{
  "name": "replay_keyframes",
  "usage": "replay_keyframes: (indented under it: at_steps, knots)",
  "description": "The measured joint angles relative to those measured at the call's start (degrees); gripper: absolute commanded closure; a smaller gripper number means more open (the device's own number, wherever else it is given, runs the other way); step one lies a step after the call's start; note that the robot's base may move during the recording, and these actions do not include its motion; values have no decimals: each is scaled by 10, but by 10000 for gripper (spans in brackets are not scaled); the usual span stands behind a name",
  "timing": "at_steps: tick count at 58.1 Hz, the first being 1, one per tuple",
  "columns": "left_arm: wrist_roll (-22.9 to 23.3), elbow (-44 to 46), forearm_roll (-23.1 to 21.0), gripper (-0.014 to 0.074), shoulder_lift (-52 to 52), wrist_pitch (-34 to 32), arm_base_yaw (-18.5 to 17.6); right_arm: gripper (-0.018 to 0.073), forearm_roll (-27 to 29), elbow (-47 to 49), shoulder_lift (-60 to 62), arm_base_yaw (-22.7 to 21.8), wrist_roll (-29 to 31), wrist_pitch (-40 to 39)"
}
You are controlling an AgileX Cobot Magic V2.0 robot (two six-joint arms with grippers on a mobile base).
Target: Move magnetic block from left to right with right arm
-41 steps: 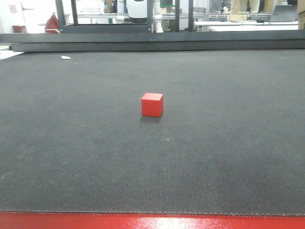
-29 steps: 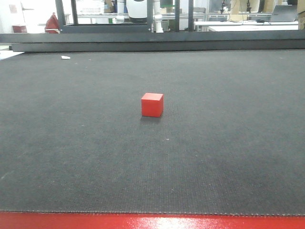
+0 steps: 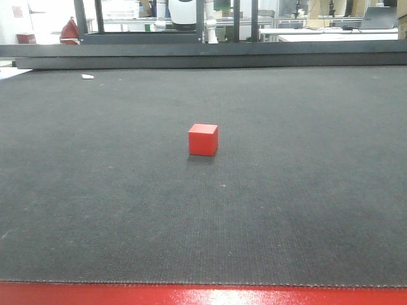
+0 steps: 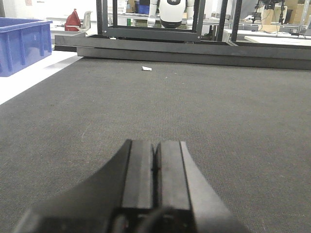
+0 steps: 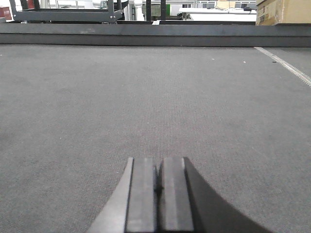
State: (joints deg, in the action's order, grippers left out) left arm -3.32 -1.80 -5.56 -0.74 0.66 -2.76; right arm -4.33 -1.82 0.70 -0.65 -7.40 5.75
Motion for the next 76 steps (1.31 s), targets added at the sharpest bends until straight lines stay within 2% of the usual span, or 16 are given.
replay_keyframes:
  at_steps: [16,26,34,38,43,48,55,64,76]
  knots:
    - [0,0,0,722,0,0,0,503,8,12,0,0,0,2]
    - [0,0,0,722,0,0,0,501,15,113,-9,0,0,39]
    - [0,0,0,722,0,0,0,484,16,199,-74,0,0,72]
    - [0,0,0,722,0,0,0,415,16,231,-119,0,0,80]
    - [0,0,0,722,0,0,0,267,17,265,-183,3,0,85]
    - [0,0,0,722,0,0,0,82,17,295,-248,15,0,87]
    - [0,0,0,722,0,0,0,-80,17,340,-349,38,0,90]
    - [0,0,0,722,0,0,0,-66,17,413,-479,81,-3,103]
    - [0,0,0,722,0,0,0,-66,17,555,-652,180,-67,186]
